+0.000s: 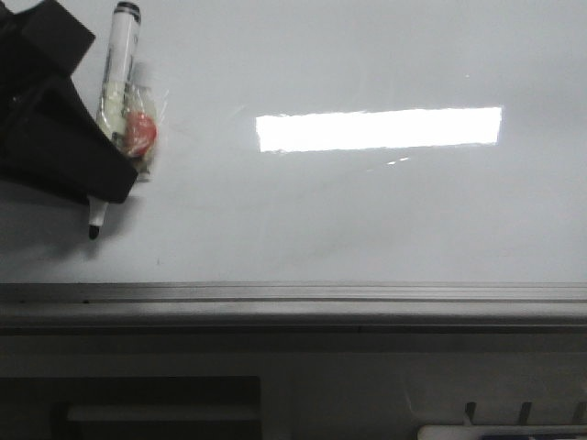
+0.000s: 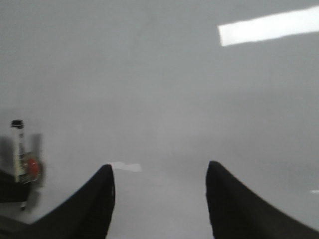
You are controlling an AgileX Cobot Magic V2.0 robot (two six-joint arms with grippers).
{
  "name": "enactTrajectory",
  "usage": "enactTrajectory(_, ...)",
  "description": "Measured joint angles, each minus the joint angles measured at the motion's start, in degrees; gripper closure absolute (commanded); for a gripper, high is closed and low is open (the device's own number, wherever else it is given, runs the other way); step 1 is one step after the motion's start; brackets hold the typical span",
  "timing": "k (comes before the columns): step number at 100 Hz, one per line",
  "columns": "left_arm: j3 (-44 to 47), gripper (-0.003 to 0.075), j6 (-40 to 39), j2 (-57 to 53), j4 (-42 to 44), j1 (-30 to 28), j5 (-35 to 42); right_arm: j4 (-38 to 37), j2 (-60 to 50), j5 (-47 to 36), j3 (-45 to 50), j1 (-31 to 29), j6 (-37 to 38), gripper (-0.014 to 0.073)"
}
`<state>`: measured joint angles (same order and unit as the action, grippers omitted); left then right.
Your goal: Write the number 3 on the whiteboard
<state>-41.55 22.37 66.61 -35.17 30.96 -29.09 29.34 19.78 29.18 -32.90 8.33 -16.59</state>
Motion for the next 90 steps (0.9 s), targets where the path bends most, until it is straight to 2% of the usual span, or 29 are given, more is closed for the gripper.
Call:
enactTrajectory(9,-0.40,0.0741,5.65,-3.19,0.26,3.79,0.11,12.08,2.50,3.13,-3.45,1.72,-13.91,0.0227)
enactTrajectory(18,-1.28,0.0741,13.28,-6.72,0.26,8.58,-1.16,22.53,6.94,9.00,-6.86,5.92,-26.65,0.0226)
enactTrajectory(23,-1.68,0.0741,19.01,-8.39,0.26,11.17,-2.53,25.58,9.88,12.46,-8.70,9.02,-32.73,0.0224)
enactTrajectory(30,-1.93,0.0741,25.56,-10.46,0.36,14.71,-4.57,26.86,14.30,15.80,-11.26,13.99,-36.91,0.0224)
enactTrajectory(42,-2.06,0.0741,31.81,-12.92,0.74,19.34,-7.33,24.37,22.04,17.31,-15.25,22.12,-39.24,0.0224)
enactTrajectory(61,-2.06,0.0741,33.61,-14.10,1.06,21.79,-7.91,19.31,32.58,19.14,-20.54,31.96,-39.91,0.0224)
enactTrajectory(75,-2.06,0.0741,33.70,-14.10,1.28,21.85,-8.03,18.91,37.47,18.37,-22.69,35.62,-39.93,0.0224)
enactTrajectory(90,-2.06,0.0741,33.73,-14.10,1.28,21.85,-8.13,18.80,39.91,15.76,-24.23,36.47,-40.03,0.0224)
